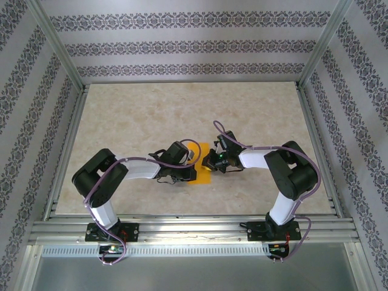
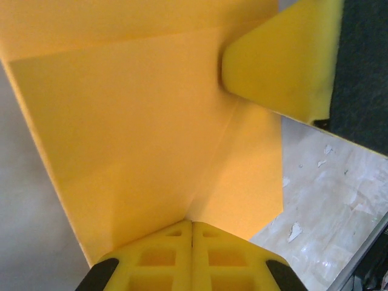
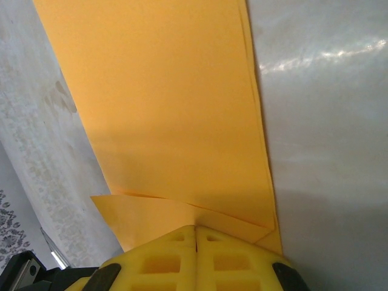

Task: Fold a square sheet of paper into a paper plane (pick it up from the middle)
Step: Fold the triangle a second time at the center of the table.

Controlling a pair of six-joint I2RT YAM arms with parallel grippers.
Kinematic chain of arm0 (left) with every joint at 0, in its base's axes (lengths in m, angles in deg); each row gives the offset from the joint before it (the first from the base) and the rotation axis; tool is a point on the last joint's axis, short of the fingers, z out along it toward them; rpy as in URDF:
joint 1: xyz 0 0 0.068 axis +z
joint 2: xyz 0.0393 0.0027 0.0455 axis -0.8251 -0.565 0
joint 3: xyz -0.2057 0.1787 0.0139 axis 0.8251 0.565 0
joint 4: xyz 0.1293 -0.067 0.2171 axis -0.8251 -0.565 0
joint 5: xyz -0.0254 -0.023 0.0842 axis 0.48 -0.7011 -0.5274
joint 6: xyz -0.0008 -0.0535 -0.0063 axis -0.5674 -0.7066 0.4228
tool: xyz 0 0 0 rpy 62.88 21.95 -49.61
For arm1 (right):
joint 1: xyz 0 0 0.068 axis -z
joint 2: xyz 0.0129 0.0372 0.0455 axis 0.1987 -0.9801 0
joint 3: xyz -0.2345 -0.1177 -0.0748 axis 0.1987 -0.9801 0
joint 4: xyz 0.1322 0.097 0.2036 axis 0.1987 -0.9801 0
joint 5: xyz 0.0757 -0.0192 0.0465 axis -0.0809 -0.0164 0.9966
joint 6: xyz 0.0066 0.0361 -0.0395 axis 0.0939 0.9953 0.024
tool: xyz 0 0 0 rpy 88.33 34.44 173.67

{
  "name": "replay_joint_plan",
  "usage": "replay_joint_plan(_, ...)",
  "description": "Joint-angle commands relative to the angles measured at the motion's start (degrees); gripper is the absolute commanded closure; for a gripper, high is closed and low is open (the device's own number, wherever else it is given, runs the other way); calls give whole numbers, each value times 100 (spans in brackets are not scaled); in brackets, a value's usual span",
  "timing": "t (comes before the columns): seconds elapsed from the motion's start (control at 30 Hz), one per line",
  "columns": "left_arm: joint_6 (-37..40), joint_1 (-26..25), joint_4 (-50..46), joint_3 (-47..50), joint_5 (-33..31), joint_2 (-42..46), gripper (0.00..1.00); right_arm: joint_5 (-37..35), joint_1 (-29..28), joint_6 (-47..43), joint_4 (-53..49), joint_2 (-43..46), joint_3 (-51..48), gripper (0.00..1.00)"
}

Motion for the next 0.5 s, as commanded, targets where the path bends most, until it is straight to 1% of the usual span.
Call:
replay_joint_plan(0.0, -115, -56, -383, 195, 113, 54, 96, -515, 50, -183, -675, -89, -107, 100)
replay_joint_plan(0.23, -238, 47, -262, 422, 156, 210, 94, -547, 50, -227, -798, -103, -65, 100)
replay_joint_plan(0.3, -432, 137, -71, 649, 222, 288, 93, -506, 58, -228, -794, -96, -48, 100)
replay_joint_plan(0.33, -607, 177, 170, 793, 287, 298, 92, -503, 51, -223, -795, -89, -40, 100)
replay_joint_plan(0.4, -1099, 241, 1000, 1191, 487, 311, 91, -521, 50, -213, -801, -76, -38, 100)
replay_joint_plan(0.47, -1501, 252, 1639, 1549, 519, 340, 91, -521, 50, -219, -795, -72, -30, 100)
